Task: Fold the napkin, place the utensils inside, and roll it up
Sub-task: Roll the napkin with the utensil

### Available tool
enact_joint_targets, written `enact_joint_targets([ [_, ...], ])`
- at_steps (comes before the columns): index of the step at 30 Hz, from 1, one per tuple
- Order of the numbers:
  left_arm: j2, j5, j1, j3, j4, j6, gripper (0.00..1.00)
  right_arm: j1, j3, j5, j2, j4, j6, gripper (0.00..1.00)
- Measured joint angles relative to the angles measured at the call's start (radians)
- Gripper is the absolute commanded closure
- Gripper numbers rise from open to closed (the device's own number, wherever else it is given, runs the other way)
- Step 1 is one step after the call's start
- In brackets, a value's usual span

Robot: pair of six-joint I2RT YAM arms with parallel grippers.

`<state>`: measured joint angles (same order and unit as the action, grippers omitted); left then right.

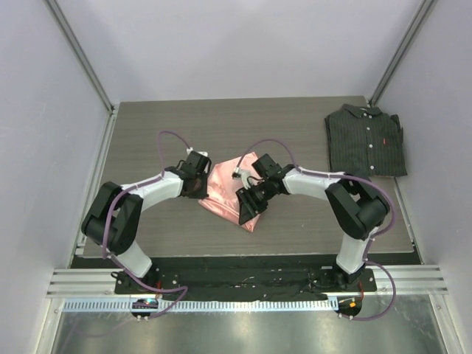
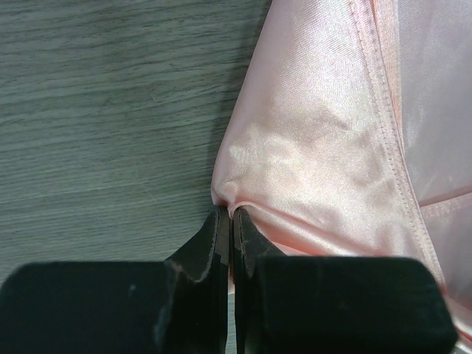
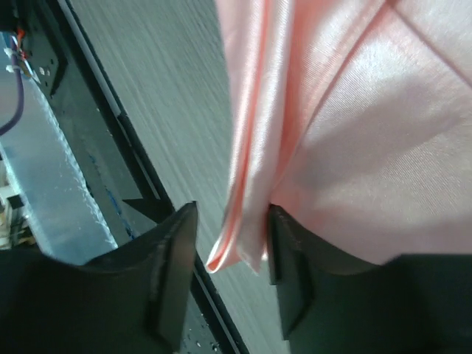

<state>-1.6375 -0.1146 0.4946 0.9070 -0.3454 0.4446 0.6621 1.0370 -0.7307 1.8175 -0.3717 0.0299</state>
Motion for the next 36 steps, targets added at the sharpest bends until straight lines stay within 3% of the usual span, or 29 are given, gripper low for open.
enact_joint_targets([
  [5,-0.003,0.003,-0.002,0.006,-0.008,0.000,1.00,0.024,0.004,0.083,-0.165,-0.028,0.008,0.39],
  [10,-0.004,0.005,-0.003,0.007,-0.009,0.000,1.00,0.104,0.029,0.146,-0.261,-0.044,0.009,0.39],
  [18,-0.010,0.008,-0.004,0.014,-0.015,0.000,1.00,0.188,0.014,0.152,-0.175,-0.075,0.022,0.40],
  [36,-0.017,0.011,-0.005,0.024,-0.027,-0.003,1.00,0.141,0.031,0.274,-0.064,-0.164,-0.002,0.41],
])
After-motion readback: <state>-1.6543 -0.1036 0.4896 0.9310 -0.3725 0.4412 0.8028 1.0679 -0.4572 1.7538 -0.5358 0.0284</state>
